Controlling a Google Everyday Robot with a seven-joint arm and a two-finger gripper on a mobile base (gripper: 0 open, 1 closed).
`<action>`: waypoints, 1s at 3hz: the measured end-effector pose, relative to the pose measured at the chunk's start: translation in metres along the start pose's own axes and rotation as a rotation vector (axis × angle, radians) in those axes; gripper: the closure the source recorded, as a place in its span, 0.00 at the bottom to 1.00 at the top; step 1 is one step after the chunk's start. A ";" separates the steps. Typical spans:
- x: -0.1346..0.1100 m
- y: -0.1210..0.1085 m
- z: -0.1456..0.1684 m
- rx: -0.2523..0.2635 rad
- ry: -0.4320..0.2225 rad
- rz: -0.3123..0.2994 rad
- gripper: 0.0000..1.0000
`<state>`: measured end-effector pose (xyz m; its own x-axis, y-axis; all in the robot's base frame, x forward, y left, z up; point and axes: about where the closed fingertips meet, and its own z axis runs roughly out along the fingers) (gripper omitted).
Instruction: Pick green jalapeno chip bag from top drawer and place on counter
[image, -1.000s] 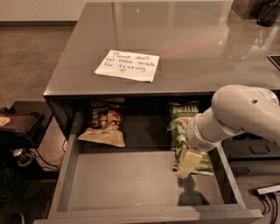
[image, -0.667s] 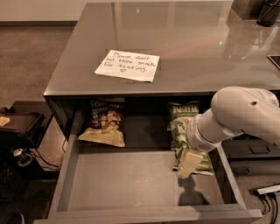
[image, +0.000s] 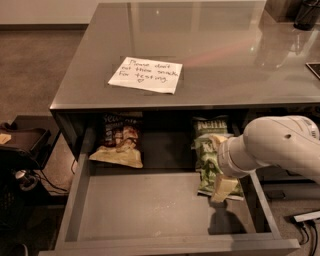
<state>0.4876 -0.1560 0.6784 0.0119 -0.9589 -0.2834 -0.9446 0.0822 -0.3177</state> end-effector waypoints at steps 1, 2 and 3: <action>0.019 -0.008 0.011 0.034 -0.010 -0.032 0.00; 0.037 -0.015 0.026 0.035 -0.002 -0.038 0.00; 0.051 -0.020 0.045 0.019 0.011 -0.032 0.00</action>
Offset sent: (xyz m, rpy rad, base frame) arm 0.0384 -0.0477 -0.0499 -0.0198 -0.0467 0.0228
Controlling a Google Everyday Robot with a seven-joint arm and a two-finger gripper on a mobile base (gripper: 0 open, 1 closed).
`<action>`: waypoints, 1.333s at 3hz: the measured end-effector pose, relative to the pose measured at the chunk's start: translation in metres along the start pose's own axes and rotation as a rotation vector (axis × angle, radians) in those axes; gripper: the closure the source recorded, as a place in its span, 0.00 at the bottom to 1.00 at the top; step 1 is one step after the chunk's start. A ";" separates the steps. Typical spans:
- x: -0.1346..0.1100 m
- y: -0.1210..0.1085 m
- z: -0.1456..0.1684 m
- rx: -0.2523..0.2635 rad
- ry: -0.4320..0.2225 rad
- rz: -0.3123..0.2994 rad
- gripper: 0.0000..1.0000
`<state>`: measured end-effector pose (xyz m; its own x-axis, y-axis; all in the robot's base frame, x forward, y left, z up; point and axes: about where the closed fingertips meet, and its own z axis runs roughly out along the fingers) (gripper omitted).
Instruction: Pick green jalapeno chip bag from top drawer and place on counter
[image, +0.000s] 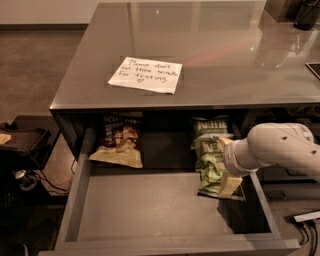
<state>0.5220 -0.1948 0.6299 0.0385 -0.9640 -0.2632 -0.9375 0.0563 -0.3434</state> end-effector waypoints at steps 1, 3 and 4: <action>0.009 -0.005 0.018 -0.015 0.005 0.006 0.17; -0.007 -0.010 0.015 -0.045 0.027 0.029 0.66; -0.024 -0.009 -0.003 -0.069 0.021 0.064 0.89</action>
Offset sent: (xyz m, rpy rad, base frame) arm 0.0238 0.0018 -0.0223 -0.0073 0.0358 -0.0170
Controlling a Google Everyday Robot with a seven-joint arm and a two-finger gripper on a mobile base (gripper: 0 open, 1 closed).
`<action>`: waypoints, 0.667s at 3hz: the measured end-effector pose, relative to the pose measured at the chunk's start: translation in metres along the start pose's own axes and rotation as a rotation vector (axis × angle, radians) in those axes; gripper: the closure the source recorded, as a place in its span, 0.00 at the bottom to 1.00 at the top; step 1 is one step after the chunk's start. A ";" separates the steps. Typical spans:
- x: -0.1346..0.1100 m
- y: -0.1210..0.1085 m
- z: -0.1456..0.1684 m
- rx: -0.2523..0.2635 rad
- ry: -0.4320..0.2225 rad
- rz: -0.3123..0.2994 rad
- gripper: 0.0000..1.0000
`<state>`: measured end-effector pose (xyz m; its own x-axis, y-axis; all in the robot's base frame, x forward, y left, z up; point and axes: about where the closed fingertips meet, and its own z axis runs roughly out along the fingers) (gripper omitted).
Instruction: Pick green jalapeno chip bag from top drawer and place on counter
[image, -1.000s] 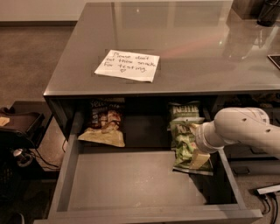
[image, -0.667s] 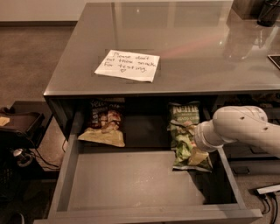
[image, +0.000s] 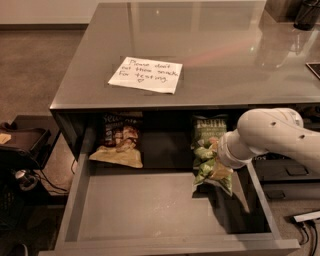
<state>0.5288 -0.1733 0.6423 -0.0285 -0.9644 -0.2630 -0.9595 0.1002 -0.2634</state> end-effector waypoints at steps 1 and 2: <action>-0.014 0.006 -0.019 -0.029 -0.044 0.029 1.00; -0.034 0.012 -0.053 -0.032 -0.118 0.032 1.00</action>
Offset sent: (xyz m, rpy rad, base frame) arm -0.0473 0.0375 0.1048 0.2351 0.0200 0.0349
